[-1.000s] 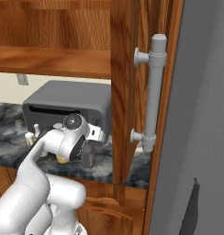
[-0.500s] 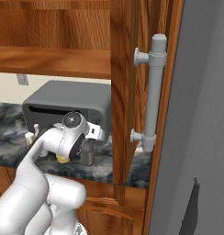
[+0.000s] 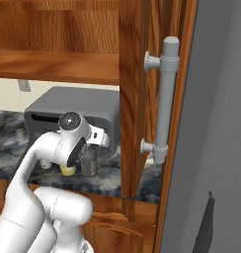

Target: Sort all alcoholic drinks to one cabinet, and non-alcoholic drinks to the other.

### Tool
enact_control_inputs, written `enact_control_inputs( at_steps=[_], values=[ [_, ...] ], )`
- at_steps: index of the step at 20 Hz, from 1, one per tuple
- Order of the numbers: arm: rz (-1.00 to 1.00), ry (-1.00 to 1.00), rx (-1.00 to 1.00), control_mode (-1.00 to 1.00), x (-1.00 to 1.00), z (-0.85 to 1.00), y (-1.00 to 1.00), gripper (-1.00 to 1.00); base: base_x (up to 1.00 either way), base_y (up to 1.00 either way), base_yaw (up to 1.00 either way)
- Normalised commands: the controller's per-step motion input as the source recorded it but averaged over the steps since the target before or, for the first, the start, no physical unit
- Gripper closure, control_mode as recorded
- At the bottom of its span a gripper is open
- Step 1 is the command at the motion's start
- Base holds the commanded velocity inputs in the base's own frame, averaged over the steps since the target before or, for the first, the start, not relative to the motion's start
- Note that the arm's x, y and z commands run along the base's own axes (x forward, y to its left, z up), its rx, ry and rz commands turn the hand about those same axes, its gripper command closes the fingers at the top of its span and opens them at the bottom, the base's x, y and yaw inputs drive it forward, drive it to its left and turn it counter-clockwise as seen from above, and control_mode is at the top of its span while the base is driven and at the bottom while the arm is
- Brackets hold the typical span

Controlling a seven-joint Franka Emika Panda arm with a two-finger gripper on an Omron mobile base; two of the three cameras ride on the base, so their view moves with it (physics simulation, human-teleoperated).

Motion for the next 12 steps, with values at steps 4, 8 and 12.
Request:
enact_control_inputs(
  at_steps=[4,8,12],
  values=[
    [0.00,-0.07,0.00,-1.00,-0.46,0.70,0.00,1.00,0.00,0.00,0.00],
    [0.00,-0.11,0.00,-1.00,-0.43,0.67,0.00,1.00,0.00,0.00,0.00],
    [0.00,-0.14,0.00,-1.00,-0.42,0.71,0.00,1.00,0.00,0.00,0.00]
  ],
)
